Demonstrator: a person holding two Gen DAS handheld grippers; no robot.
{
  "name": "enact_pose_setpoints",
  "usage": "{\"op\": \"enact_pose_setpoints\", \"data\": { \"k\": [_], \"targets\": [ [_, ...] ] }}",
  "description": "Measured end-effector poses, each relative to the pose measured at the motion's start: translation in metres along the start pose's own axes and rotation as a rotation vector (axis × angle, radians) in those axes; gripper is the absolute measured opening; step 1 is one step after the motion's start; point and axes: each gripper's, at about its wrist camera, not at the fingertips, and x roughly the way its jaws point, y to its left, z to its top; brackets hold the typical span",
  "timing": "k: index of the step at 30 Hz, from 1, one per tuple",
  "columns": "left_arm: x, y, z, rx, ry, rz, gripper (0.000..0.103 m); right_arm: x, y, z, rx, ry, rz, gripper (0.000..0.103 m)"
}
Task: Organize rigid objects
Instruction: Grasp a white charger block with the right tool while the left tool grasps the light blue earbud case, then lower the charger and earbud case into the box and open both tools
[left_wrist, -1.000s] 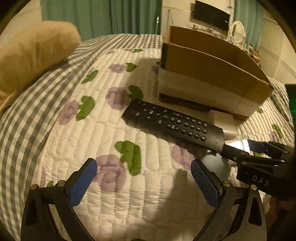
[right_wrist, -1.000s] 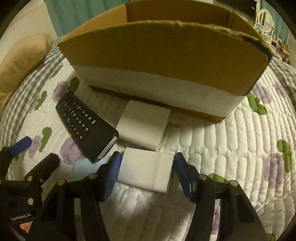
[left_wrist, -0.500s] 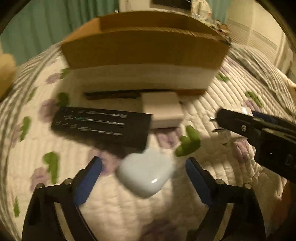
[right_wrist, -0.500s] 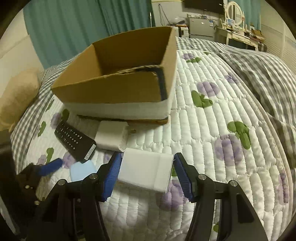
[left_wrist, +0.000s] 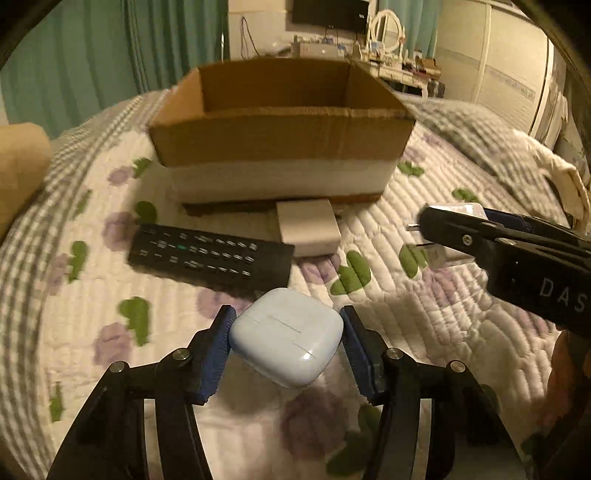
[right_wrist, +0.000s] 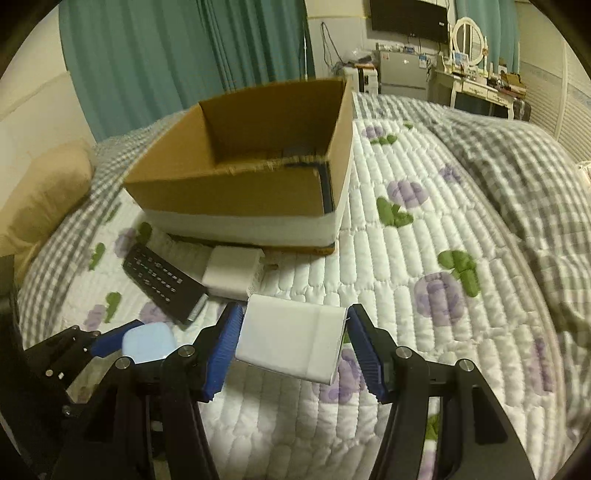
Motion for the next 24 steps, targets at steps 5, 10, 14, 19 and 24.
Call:
{"op": "enact_pose_setpoints", "data": {
  "k": [5, 10, 14, 19, 24],
  "targets": [
    [-0.027, 0.021, 0.013, -0.042, -0.054, 0.008, 0.058, -0.030, 0.008, 0.009, -0.039, -0.044, -0.031, 0.059],
    [-0.052, 0.035, 0.041, -0.061, -0.124, 0.028, 0.058, -0.058, 0.009, 0.030, -0.031, -0.095, -0.020, 0.059],
    [-0.064, 0.048, 0.070, -0.068, -0.169, 0.035, 0.058, -0.073, 0.015, 0.056, -0.046, -0.145, -0.009, 0.059],
    [-0.060, 0.054, 0.112, -0.035, -0.208, 0.045, 0.058, -0.075, 0.023, 0.100, -0.060, -0.200, 0.013, 0.059],
    [-0.034, 0.049, 0.158, 0.009, -0.232, 0.027, 0.058, -0.051, 0.029, 0.141, -0.076, -0.231, 0.027, 0.059]
  ]
}}
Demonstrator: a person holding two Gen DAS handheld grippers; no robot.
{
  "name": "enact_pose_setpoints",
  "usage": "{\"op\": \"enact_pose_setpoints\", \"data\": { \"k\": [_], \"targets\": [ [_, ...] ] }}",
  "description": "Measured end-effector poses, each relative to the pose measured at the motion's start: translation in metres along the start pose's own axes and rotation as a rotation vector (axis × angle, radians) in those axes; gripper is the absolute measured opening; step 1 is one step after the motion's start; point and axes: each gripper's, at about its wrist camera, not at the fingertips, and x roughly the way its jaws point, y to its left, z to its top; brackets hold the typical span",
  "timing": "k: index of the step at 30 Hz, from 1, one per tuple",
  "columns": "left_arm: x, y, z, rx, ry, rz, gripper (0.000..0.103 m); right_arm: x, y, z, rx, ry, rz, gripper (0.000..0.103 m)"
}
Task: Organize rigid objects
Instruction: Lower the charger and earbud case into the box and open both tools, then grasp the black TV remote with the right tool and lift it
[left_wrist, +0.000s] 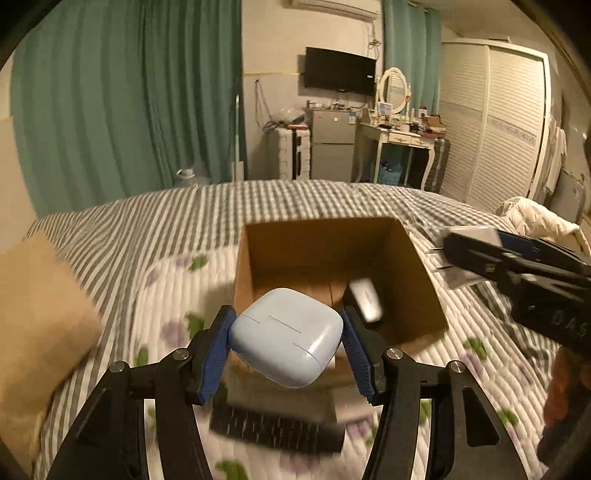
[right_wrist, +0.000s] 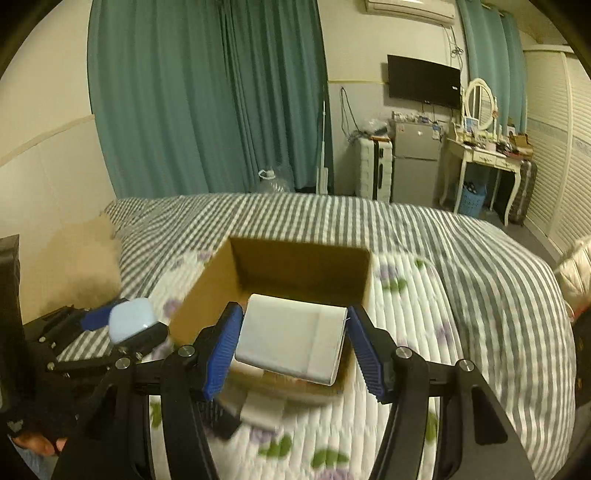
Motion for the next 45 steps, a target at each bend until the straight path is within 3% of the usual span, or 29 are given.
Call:
{"op": "enact_pose_setpoints", "data": {
  "k": [4, 9, 14, 17, 19, 21, 24, 28, 31, 38, 45],
  "targets": [
    [0.041, -0.005, 0.020, 0.013, 0.008, -0.012, 0.058, 0.048, -0.005, 0.023, 0.005, 0.009, -0.004, 0.059],
    [0.089, -0.012, 0.021, 0.042, 0.049, -0.023, 0.058, 0.103, -0.013, 0.031, 0.005, 0.048, -0.025, 0.058],
    [0.115, -0.011, 0.008, 0.019, 0.097, -0.006, 0.058, 0.133, -0.023, 0.026, 0.033, 0.061, -0.022, 0.059],
    [0.120, -0.013, 0.003, 0.013, 0.100, 0.003, 0.059, 0.135, -0.026, 0.019, 0.056, 0.024, 0.019, 0.060],
    [0.119, -0.013, 0.001, -0.006, 0.112, -0.009, 0.060, 0.133, -0.027, 0.020, 0.064, 0.015, 0.037, 0.068],
    [0.111, -0.013, 0.001, -0.019, 0.118, -0.022, 0.063, 0.120, -0.026, 0.024, 0.057, -0.006, 0.022, 0.071],
    [0.081, -0.016, 0.005, 0.001, 0.067, -0.001, 0.082, 0.096, -0.025, 0.029, 0.056, -0.033, 0.000, 0.075],
    [0.025, -0.016, 0.011, 0.006, 0.003, 0.004, 0.095, 0.045, -0.029, 0.036, 0.063, -0.050, -0.007, 0.079],
    [-0.012, -0.013, 0.008, 0.005, -0.044, 0.024, 0.103, 0.010, -0.026, 0.034, 0.036, -0.066, -0.030, 0.090],
    [-0.066, 0.004, -0.028, 0.008, -0.053, 0.081, 0.103, -0.054, -0.008, -0.007, -0.006, -0.034, 0.009, 0.091],
    [-0.058, 0.035, -0.096, 0.003, 0.018, 0.124, 0.103, -0.034, 0.032, -0.074, -0.076, 0.096, 0.086, 0.091]
  ]
}}
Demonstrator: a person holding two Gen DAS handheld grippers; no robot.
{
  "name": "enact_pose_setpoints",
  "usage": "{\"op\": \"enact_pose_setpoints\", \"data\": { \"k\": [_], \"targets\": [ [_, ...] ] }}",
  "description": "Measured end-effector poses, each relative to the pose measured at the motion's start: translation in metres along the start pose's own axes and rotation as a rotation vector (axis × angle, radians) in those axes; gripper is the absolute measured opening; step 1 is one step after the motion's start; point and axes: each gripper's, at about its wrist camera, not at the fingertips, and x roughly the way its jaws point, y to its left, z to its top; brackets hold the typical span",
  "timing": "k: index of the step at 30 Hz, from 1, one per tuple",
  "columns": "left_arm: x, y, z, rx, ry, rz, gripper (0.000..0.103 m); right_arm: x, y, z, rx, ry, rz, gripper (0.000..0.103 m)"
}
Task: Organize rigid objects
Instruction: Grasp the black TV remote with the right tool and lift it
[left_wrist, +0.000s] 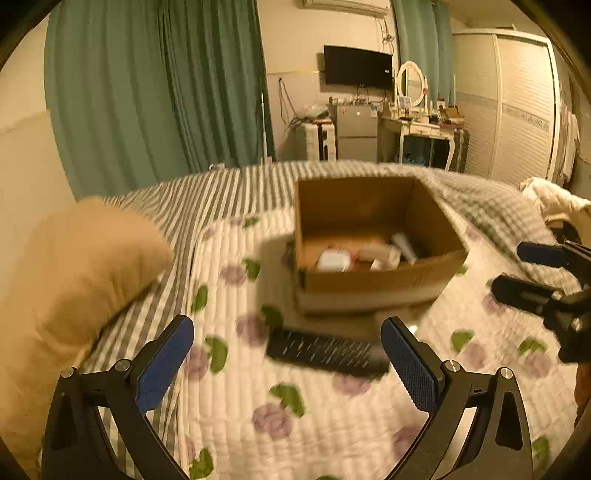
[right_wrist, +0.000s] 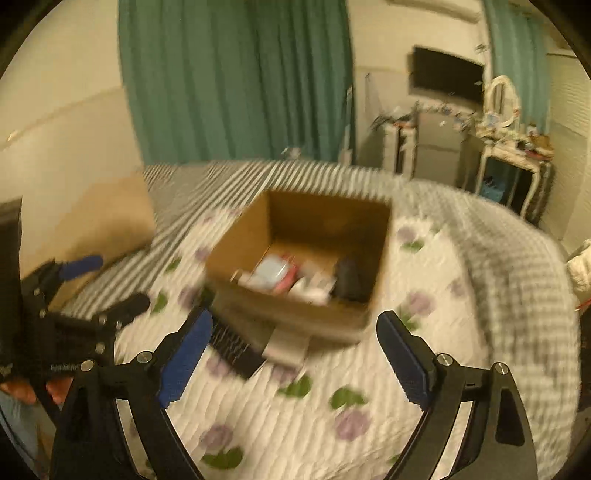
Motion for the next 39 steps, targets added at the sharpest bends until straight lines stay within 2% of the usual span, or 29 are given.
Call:
{"op": "enact_pose_setpoints", "data": {
  "k": [7, 14, 16, 18, 20, 22, 24, 26, 28, 31, 34, 37, 39],
  "targets": [
    [0.040, 0.036, -0.039, -0.029, 0.065, 0.052, 0.103, 0.080, 0.046, -0.036, -0.097, 0.132, 0.114, 0.091],
    [0.079, 0.077, -0.052, -0.105, 0.107, 0.075, 0.103, 0.161, 0.079, -0.038, -0.234, 0.228, 0.164, 0.091],
    [0.085, 0.085, -0.054, -0.119, 0.108, 0.086, 0.103, 0.182, 0.083, -0.038, -0.250, 0.255, 0.163, 0.085],
    [0.092, 0.094, -0.057, -0.144, 0.115, 0.091, 0.103, 0.197, 0.085, -0.039, -0.252, 0.285, 0.182, 0.073],
    [0.093, 0.099, -0.058, -0.162, 0.118, 0.087, 0.103, 0.211, 0.090, -0.042, -0.268, 0.313, 0.187, 0.072],
    [0.092, 0.101, -0.059, -0.172, 0.119, 0.081, 0.103, 0.212, 0.093, -0.042, -0.274, 0.304, 0.186, 0.063],
    [0.088, 0.100, -0.059, -0.171, 0.120, 0.079, 0.103, 0.207, 0.092, -0.041, -0.262, 0.308, 0.191, 0.046],
    [0.085, 0.098, -0.058, -0.171, 0.124, 0.080, 0.103, 0.195, 0.090, -0.042, -0.248, 0.295, 0.173, 0.042],
    [0.078, 0.095, -0.059, -0.177, 0.125, 0.069, 0.103, 0.180, 0.085, -0.046, -0.194, 0.285, 0.175, 0.042],
    [0.069, 0.084, -0.059, -0.186, 0.129, 0.043, 0.103, 0.148, 0.080, -0.056, -0.180, 0.265, 0.129, 0.041],
    [0.058, 0.060, -0.053, -0.157, 0.118, 0.014, 0.103, 0.111, 0.062, -0.061, -0.087, 0.240, 0.115, 0.041],
    [0.055, 0.033, -0.047, -0.118, 0.106, -0.003, 0.103, 0.075, 0.035, -0.063, 0.004, 0.229, 0.044, 0.041],
    [0.057, 0.011, -0.044, -0.103, 0.110, -0.026, 0.103, 0.065, 0.020, -0.060, 0.021, 0.239, -0.008, 0.041]
  ]
}}
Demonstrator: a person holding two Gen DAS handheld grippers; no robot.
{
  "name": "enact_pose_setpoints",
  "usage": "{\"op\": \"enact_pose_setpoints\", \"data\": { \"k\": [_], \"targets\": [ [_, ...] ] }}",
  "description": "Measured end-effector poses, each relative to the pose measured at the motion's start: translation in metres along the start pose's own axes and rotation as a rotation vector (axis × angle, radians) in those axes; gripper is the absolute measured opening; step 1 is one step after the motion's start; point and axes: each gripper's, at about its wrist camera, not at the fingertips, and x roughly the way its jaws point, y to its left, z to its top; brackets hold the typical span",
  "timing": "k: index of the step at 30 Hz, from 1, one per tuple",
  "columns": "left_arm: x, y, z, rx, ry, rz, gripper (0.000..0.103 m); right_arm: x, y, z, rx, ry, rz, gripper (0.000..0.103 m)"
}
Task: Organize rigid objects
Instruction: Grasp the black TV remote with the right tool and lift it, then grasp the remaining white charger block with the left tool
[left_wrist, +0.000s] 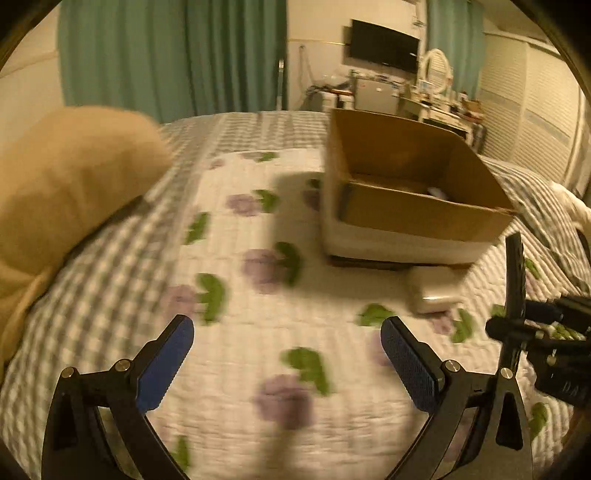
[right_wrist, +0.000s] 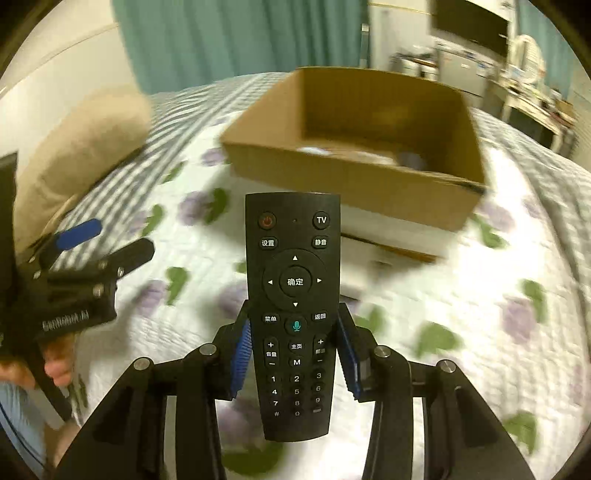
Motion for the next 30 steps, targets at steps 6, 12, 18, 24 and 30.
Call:
{"op": "enact_pose_setpoints", "data": {
  "k": [6, 12, 18, 24, 30],
  "targets": [
    [0.026, -0.060, 0.001, 0.029, 0.047, -0.060, 0.103, -0.014, -0.051, -0.001, 0.076, 0.018, -0.120, 0.041],
    [0.066, -0.105, 0.006, 0.054, 0.092, -0.101, 0.103, 0.007, -0.109, -0.008, 0.212, 0.068, -0.153, 0.041],
    [0.099, -0.122, 0.015, 0.079, 0.139, -0.122, 0.100, 0.034, -0.119, -0.005, 0.246, 0.062, -0.150, 0.041],
    [0.113, -0.131, 0.018, 0.118, 0.151, -0.126, 0.080, 0.038, -0.112, 0.000, 0.229, 0.054, -0.179, 0.041],
    [0.110, -0.134, 0.018, 0.134, 0.140, -0.169, 0.056, 0.037, -0.103, 0.000, 0.216, 0.038, -0.209, 0.041]
  ]
}}
